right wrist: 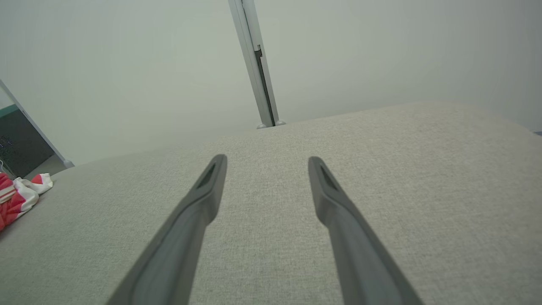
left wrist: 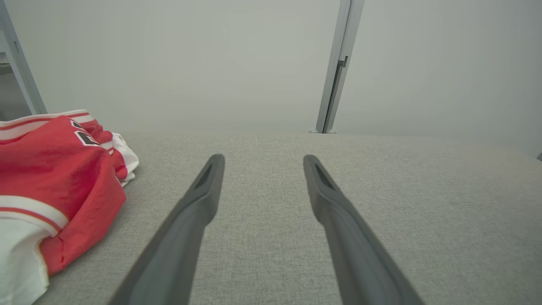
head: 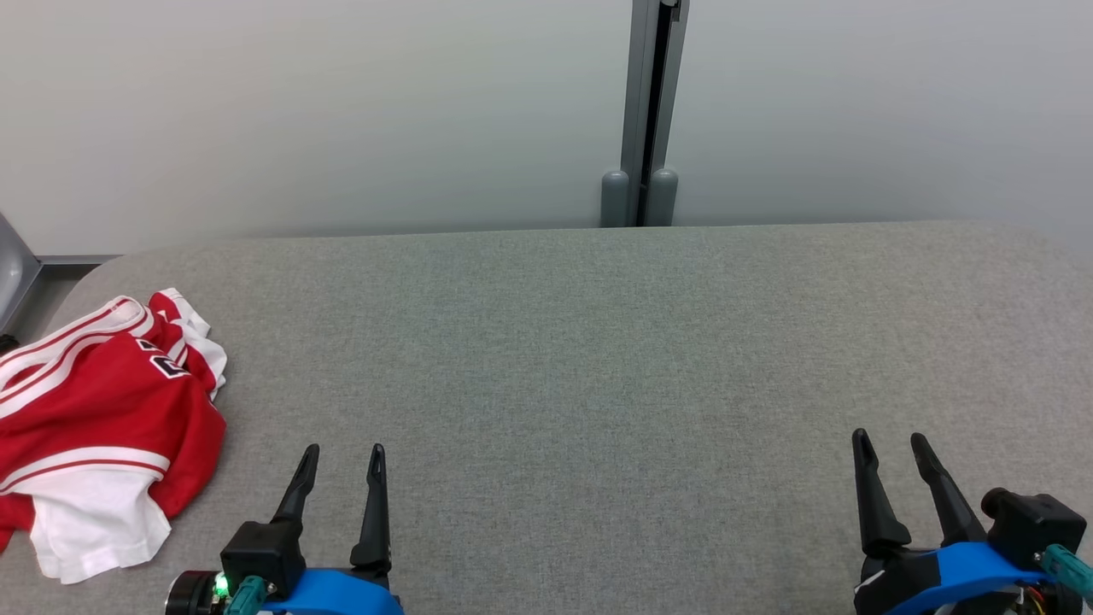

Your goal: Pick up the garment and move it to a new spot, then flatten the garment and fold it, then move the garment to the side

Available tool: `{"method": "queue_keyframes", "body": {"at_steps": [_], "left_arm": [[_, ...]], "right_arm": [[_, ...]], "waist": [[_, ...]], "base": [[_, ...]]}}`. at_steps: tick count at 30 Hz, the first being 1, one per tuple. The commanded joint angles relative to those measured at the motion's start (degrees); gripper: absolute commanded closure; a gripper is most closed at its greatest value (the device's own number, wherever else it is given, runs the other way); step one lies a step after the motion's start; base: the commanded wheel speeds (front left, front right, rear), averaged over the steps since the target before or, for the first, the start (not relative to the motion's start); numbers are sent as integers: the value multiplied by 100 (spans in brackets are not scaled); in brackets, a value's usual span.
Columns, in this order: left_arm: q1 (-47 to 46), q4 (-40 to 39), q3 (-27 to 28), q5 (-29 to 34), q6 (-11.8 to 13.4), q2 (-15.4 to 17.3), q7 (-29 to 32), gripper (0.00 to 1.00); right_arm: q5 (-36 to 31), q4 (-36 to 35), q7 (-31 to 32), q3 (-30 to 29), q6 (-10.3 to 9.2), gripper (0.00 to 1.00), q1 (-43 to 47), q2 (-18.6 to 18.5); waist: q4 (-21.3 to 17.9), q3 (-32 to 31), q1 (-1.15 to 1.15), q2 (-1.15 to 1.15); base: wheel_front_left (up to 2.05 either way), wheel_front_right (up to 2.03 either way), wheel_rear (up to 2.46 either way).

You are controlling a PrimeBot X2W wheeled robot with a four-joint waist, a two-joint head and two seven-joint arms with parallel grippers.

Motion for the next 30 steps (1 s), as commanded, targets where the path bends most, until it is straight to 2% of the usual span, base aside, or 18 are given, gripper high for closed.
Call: {"method": "queue_keyframes", "body": {"at_steps": [1,9,30], "left_arm": [[38,-30,-17,103,45,40,-51,0],[66,-52,-68,284,127,72,-96,0],[32,-111,-52,34,165,69,-69,0]], "right_arm": [[-112,-27,-44,-1,13,0,33,-42],[-391,14,-97,-26,13,0,56,-44],[-283,138,-197,-42,9,0,8,-42]], "waist": [[4,1,0,0],[15,8,0,0],[127,49,0,0]], "base": [[0,0,0],[0,0,0],[0,0,0]]}}
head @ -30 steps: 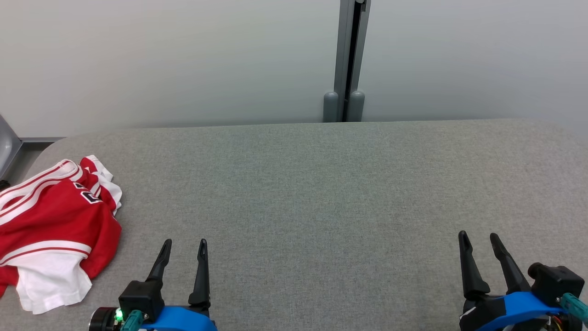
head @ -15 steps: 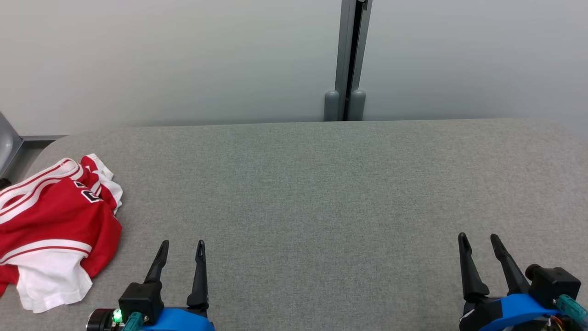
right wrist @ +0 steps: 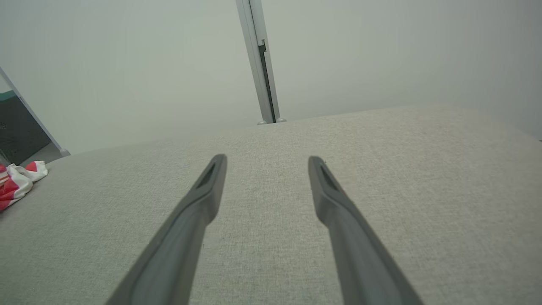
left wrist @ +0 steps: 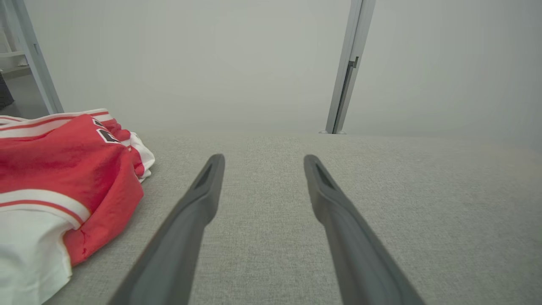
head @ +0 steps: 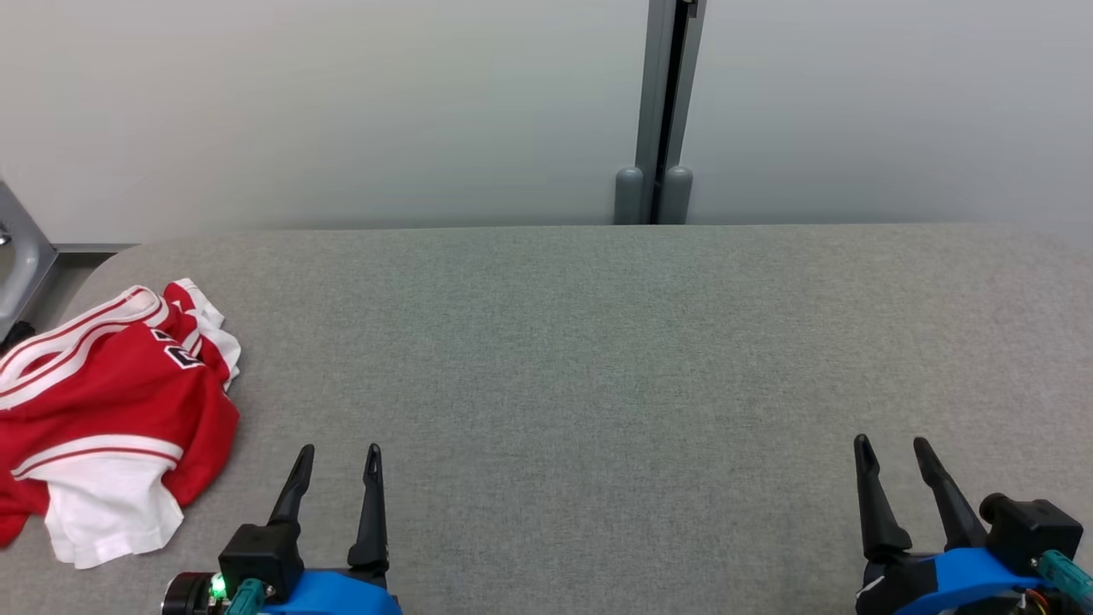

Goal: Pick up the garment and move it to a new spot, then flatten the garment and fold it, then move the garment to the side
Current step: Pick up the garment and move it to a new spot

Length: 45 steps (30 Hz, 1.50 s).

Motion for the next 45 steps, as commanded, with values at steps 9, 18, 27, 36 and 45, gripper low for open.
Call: {"method": "queue_keyframes", "body": {"at_steps": [9,18,27,36,45], "left_arm": [[-33,-93,-31,-27,37,84,-11,0],[52,-164,-31,-18,103,195,60,0],[87,-259,-61,3,126,274,99,0],[210,-381,4,-76,226,371,149,0],[358,-536,127,-169,371,390,94,0]], "right_arm": [[-9,17,-60,-70,3,0,73,-33],[53,65,-79,12,3,0,66,-32],[71,108,-100,49,3,0,66,-33],[123,150,-108,160,3,0,50,-34],[78,181,-54,289,3,0,-161,-33]], "waist": [[616,-4,0,0],[1457,-49,0,0],[2218,-59,0,0],[2760,-48,0,0],[2831,77,0,0]], "base": [[0,0,0],[0,0,0],[0,0,0],[0,0,0],[0,0,0]]}}
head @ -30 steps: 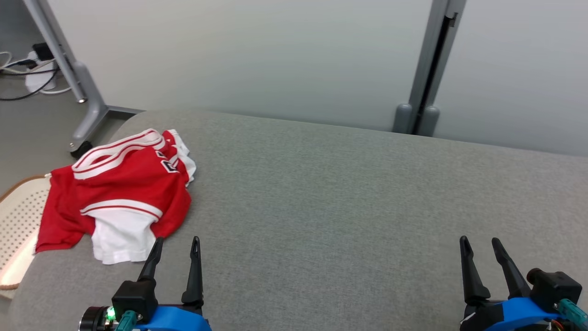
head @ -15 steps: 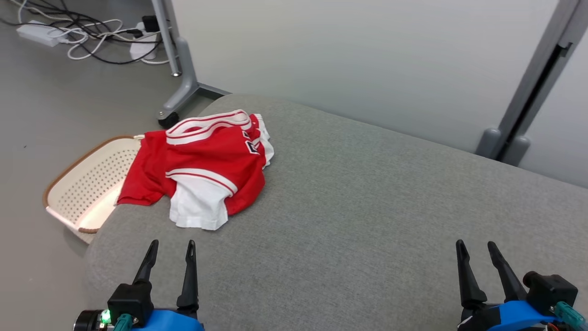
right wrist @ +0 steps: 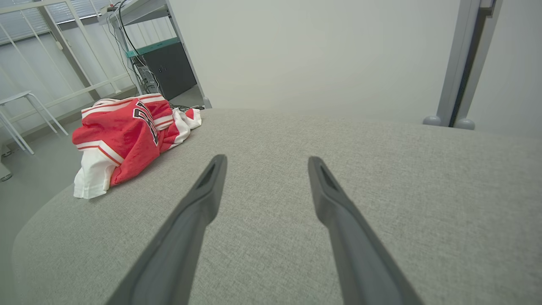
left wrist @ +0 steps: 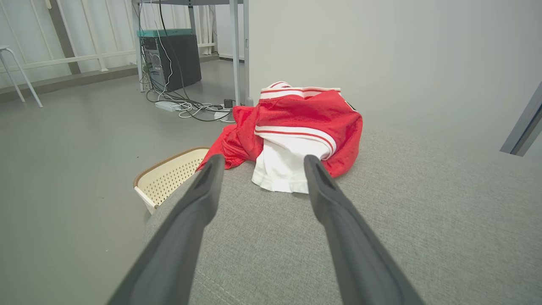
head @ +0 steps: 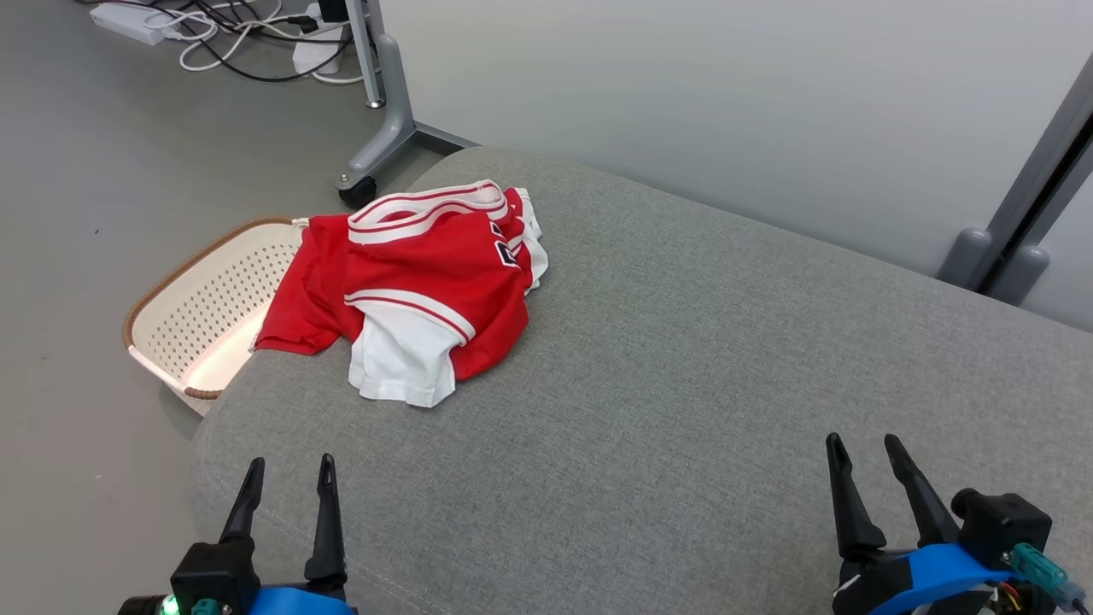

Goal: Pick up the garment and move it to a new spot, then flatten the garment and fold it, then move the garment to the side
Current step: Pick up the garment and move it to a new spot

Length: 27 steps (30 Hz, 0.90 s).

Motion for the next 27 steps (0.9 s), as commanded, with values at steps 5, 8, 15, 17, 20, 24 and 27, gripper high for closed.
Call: {"method": "queue_keyframes", "body": {"at_steps": [5,8,15,17,20,24,27], "left_arm": [[67,-39,50,-61,62,13,-42,0],[56,-33,49,-90,72,9,-48,0],[-99,-80,-18,-136,41,0,50,0],[-188,-182,-43,-158,-9,21,178,0],[-393,-428,-59,-215,-81,141,505,0],[-873,-784,67,-474,-274,316,1055,0],[-1376,-965,187,-570,-387,584,1524,0]], "right_arm": [[-99,-10,-19,-5,3,0,-113,-30],[-199,-34,-16,-38,3,0,-115,-31],[-294,-100,72,-158,3,0,-3,-31],[-297,-142,92,-174,3,0,4,-31],[-294,-217,95,-209,3,0,43,-31],[-302,-379,150,-241,3,0,26,-32],[-355,-521,210,-240,3,0,-29,-30]], "waist": [[11,40,0,0],[8,46,0,0],[-12,40,0,0],[-17,46,0,0],[-24,69,0,0],[-116,192,0,0],[-236,338,0,0]], "base": [[0,0,0],[0,0,0],[0,0,0],[0,0,0],[0,0,0],[0,0,0],[0,0,0]]}}
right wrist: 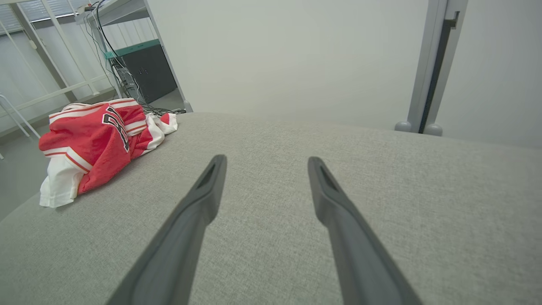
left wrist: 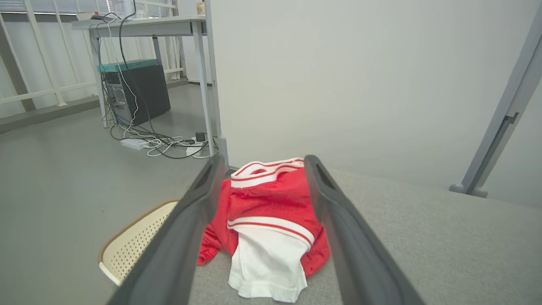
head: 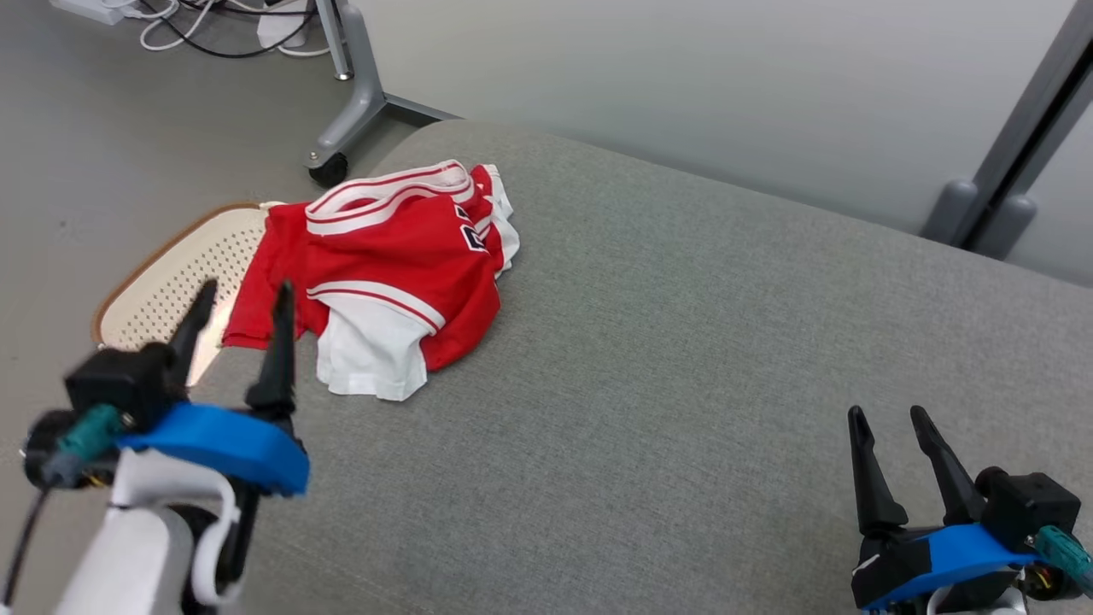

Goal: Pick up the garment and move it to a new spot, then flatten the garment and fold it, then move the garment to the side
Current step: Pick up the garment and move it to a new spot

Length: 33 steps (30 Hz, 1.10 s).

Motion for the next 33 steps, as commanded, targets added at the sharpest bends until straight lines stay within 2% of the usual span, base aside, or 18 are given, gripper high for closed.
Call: {"method": "queue_keyframes", "body": {"at_steps": [1,5,9,14,19,26,33], "left_arm": [[-320,-88,93,-92,-62,105,174,0],[-1012,-32,453,-399,-171,469,713,0],[-1501,349,762,-759,-326,828,1207,0],[-1790,895,1124,-989,-217,1190,1615,0],[-1788,1344,1353,-1210,-128,1318,1851,0],[-1530,1946,1638,-1239,142,1648,2065,0],[-1518,2522,1743,-1376,284,1523,2059,0]], "right_arm": [[-55,-89,49,12,3,0,-44,-29],[-130,-319,199,175,3,0,-215,-28],[-191,-500,337,318,3,0,-325,-28],[-307,-751,499,350,3,0,-378,-27],[-427,-1016,664,315,3,0,-413,-27],[-474,-1362,828,312,2,0,-498,-27],[-480,-1540,893,222,3,0,-461,-26]], "waist": [[-73,90,0,0],[-423,418,0,0],[-796,737,0,0],[-1213,1128,0,0],[-1593,1464,0,0],[-2181,1921,0,0],[-2434,2192,0,0]], "base": [[0,0,0],[0,0,0],[0,0,0],[0,0,0],[0,0,0],[0,0,0],[0,0,0]]}}
